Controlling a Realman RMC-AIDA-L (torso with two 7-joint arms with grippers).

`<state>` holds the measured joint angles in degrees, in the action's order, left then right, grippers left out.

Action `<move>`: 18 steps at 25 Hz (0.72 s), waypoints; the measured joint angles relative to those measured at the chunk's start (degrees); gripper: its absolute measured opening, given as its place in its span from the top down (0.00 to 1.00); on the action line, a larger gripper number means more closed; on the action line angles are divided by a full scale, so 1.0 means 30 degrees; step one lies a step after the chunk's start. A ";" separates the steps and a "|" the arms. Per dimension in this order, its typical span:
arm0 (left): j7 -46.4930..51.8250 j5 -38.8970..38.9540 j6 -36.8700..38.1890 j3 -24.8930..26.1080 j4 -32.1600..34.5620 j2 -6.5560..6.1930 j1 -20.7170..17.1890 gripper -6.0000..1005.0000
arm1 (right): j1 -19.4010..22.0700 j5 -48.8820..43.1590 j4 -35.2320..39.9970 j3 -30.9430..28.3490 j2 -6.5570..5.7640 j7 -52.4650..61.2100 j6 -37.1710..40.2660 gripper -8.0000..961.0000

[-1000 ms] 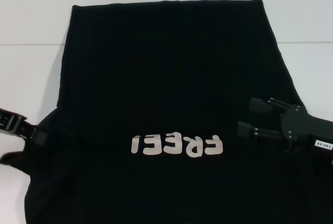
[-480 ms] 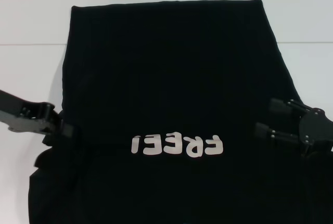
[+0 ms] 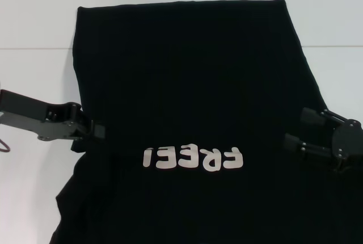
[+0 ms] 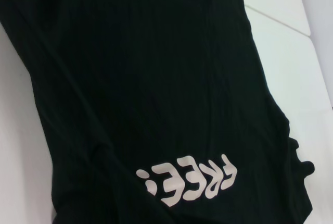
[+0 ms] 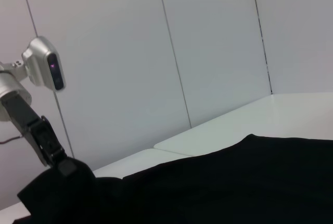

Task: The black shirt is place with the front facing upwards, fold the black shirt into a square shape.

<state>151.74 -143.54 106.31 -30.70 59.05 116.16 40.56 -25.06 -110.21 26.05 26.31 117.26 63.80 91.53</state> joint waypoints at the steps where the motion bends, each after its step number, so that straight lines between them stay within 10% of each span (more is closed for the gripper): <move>1: -0.0011 0.0002 -0.0201 -0.0077 -0.0261 -0.0027 0.0050 0.92 | -0.0008 0.0000 0.0000 -0.0021 -0.0002 0.0000 -0.0002 0.02; 12: 0.0017 0.0352 -0.2137 -0.0330 -0.2169 0.0284 0.0714 0.91 | -0.0169 0.0000 0.0023 -0.0309 -0.0005 0.0001 -0.0148 0.02; 18: -0.0826 0.1954 -0.3148 -0.0319 -0.4267 0.0166 0.1213 0.71 | -0.0188 -0.0001 -0.0015 -0.0330 -0.0002 0.0002 -0.0690 0.02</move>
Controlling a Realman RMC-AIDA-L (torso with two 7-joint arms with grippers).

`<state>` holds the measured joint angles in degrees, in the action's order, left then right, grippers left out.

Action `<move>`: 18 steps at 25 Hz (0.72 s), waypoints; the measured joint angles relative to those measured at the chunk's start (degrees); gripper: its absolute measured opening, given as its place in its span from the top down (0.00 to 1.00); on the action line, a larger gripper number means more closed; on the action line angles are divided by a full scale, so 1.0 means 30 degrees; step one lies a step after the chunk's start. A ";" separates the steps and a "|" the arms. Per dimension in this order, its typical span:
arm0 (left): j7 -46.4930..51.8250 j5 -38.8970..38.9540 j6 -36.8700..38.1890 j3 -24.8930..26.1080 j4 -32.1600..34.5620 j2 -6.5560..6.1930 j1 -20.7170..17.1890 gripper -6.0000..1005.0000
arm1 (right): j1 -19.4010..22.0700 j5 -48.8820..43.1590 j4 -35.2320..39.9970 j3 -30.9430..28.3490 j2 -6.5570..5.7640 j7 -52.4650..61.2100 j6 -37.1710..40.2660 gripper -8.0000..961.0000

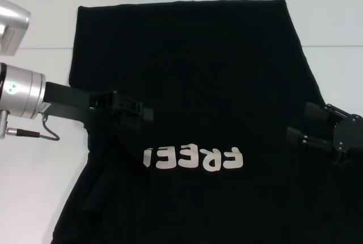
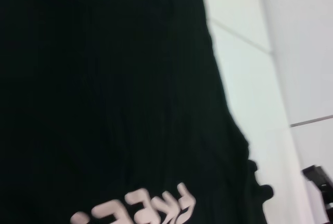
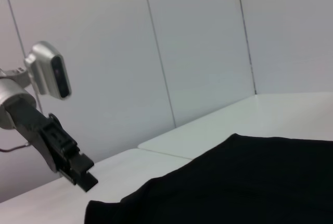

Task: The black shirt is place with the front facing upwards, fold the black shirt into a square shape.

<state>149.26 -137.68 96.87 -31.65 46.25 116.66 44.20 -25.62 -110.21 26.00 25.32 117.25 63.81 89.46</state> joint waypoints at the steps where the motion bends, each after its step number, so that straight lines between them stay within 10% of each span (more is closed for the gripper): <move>1: -0.0197 0.0210 -0.0092 -0.0019 -0.0073 -0.0041 0.0003 0.69 | -0.0002 0.0000 -0.0002 -0.0006 0.0004 -0.0001 -0.0079 0.02; 6: -0.1252 0.1139 -0.0082 0.0369 0.0052 -0.0395 -0.0548 0.58 | 0.0099 0.0003 -0.0014 -0.0171 -0.0004 0.0060 0.0249 0.02; 12: -0.1473 0.0921 0.0385 -0.0331 -0.0055 -0.1965 -0.1829 0.59 | 0.0153 0.0022 -0.0029 -0.0510 -0.0010 0.0202 0.0806 0.02; 18: -0.1545 0.0786 -0.1722 -0.2344 -0.0127 -0.2030 -0.2712 0.59 | 0.0008 0.0032 -0.0030 -0.0384 0.0019 0.0206 0.0868 0.02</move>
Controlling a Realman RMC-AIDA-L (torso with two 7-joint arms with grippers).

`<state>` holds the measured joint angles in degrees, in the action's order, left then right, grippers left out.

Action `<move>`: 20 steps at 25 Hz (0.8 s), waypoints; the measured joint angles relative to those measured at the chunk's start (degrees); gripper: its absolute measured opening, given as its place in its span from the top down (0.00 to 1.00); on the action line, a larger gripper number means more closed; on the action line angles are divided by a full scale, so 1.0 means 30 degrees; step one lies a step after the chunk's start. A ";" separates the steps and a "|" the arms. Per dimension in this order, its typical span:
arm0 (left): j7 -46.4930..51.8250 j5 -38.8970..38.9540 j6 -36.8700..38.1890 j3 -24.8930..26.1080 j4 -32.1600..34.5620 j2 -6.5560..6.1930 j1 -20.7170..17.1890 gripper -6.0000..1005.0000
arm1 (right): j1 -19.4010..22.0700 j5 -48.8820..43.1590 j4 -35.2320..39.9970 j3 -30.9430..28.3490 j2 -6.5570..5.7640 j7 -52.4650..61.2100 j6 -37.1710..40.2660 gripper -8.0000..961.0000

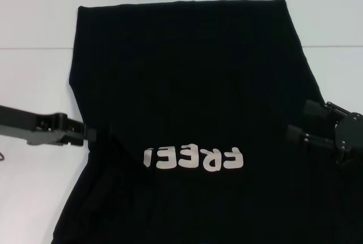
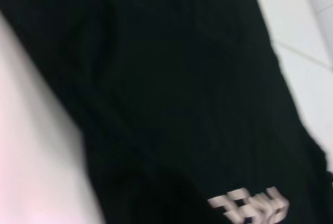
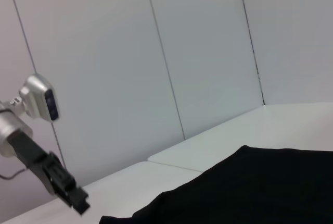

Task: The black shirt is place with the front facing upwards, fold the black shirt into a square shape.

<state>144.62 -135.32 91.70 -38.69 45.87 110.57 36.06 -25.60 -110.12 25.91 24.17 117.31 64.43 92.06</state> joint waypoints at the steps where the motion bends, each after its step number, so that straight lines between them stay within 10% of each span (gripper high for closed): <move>1: -0.0005 -0.0153 -0.0338 -0.0510 -0.0029 0.0051 -0.0029 0.59 | -0.0013 0.0001 0.0001 0.0005 0.0000 0.0000 0.0047 0.02; 20: -0.2600 -0.1181 -0.3330 -0.1678 -0.0914 0.2745 0.2608 0.60 | 0.0446 -0.0004 -0.0013 -0.0155 0.0193 -0.0106 0.0243 0.02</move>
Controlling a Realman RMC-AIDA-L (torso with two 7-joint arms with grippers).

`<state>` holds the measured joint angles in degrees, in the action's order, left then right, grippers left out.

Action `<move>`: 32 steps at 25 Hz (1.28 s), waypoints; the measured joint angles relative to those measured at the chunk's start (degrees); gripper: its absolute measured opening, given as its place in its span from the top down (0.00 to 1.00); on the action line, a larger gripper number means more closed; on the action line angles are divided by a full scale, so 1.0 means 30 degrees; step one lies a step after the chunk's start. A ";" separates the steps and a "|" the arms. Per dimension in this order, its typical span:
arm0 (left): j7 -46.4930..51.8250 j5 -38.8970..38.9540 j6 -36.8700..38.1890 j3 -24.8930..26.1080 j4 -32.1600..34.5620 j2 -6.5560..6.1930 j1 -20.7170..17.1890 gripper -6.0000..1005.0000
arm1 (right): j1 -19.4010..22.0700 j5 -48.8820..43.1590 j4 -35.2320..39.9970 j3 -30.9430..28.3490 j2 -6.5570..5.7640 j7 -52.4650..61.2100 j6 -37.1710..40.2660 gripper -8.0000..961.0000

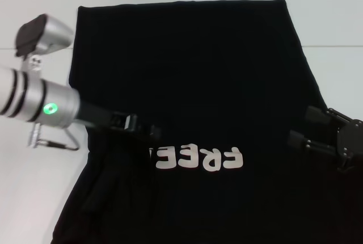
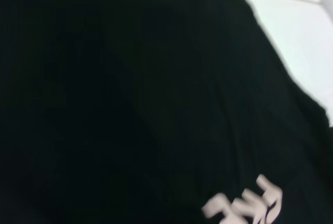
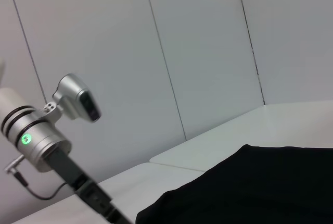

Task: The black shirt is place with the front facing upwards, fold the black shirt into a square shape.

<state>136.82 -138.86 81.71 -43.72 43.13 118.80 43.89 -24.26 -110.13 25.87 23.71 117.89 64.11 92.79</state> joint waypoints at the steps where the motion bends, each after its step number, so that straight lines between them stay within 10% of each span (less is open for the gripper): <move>1: -0.0305 0.0101 -0.0370 0.0011 -0.0160 0.0149 0.0210 0.60 | 0.0017 -0.0001 -0.0004 -0.0015 0.0009 -0.0030 0.0001 0.02; 10: -0.3007 0.2360 -0.2620 0.0437 -0.1478 0.0501 0.0453 0.60 | 0.0063 0.0000 -0.0244 -0.0175 -0.0034 -0.0067 0.0364 0.02; 19: -0.8969 0.8886 -0.0959 0.1470 -0.0081 0.0013 -0.2735 0.59 | -0.0241 0.0619 0.1190 -0.1412 -0.0478 0.3280 0.4966 0.02; 32: -1.8193 1.3172 -0.0867 0.3701 -0.2486 0.0778 -0.4030 0.59 | -0.0175 -0.2145 1.7406 -0.0960 0.0546 2.5547 0.4093 0.02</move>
<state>82.24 -99.35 79.11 -32.62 35.67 121.13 31.80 -24.78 -116.57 78.09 20.83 119.52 140.75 105.07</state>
